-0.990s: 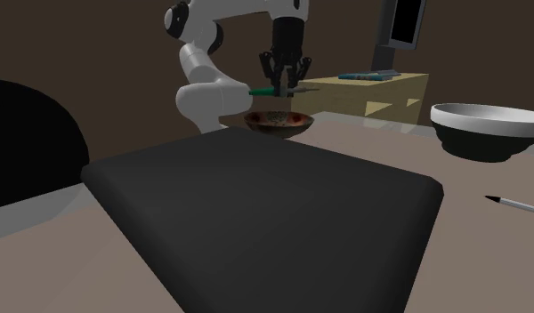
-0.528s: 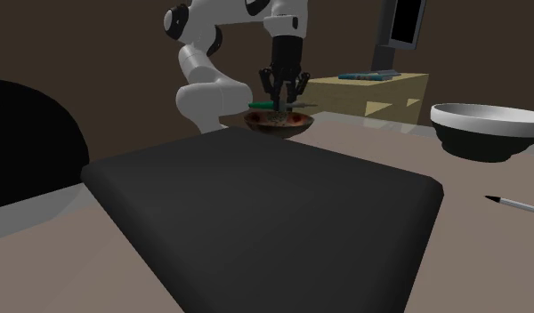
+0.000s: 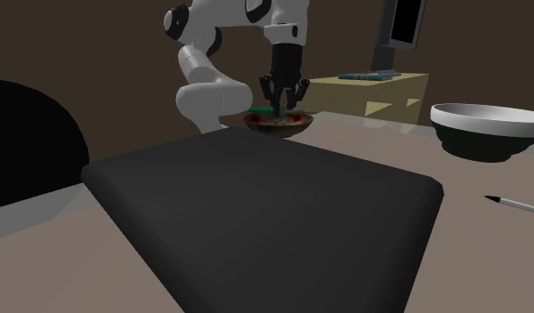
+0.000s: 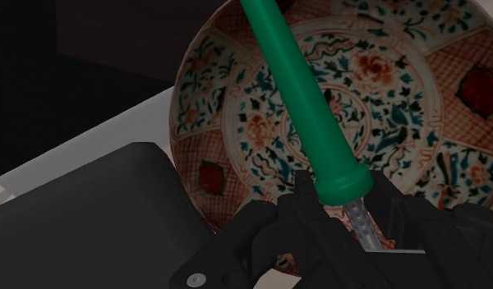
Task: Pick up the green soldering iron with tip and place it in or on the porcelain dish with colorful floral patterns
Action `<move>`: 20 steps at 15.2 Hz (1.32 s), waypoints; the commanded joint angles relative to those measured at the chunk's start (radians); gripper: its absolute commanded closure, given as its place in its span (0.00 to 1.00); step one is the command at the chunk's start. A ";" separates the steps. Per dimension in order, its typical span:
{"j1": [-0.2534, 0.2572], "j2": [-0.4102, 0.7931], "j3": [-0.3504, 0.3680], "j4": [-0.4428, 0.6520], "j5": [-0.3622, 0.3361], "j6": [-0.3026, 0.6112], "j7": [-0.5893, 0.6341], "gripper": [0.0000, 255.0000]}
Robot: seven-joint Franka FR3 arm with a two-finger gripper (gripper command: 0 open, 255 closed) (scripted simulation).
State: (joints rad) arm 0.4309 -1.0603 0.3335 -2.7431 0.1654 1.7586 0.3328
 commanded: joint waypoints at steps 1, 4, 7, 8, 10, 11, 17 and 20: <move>0.000 0.000 0.000 0.000 0.000 0.000 0.000 1.00; 0.000 0.000 0.000 0.000 0.000 0.000 0.000 0.00; 0.000 0.000 0.000 0.000 0.000 0.000 0.000 0.00; 0.000 0.000 0.000 0.000 0.000 0.000 0.000 0.00; -0.006 0.004 -0.011 0.069 -0.011 -0.064 0.001 0.00; -0.009 0.009 -0.015 0.104 -0.016 -0.095 0.002 0.00; -0.011 0.013 -0.019 0.133 -0.020 -0.119 0.003 0.00; -0.011 0.013 -0.019 0.133 -0.020 -0.119 0.003 0.00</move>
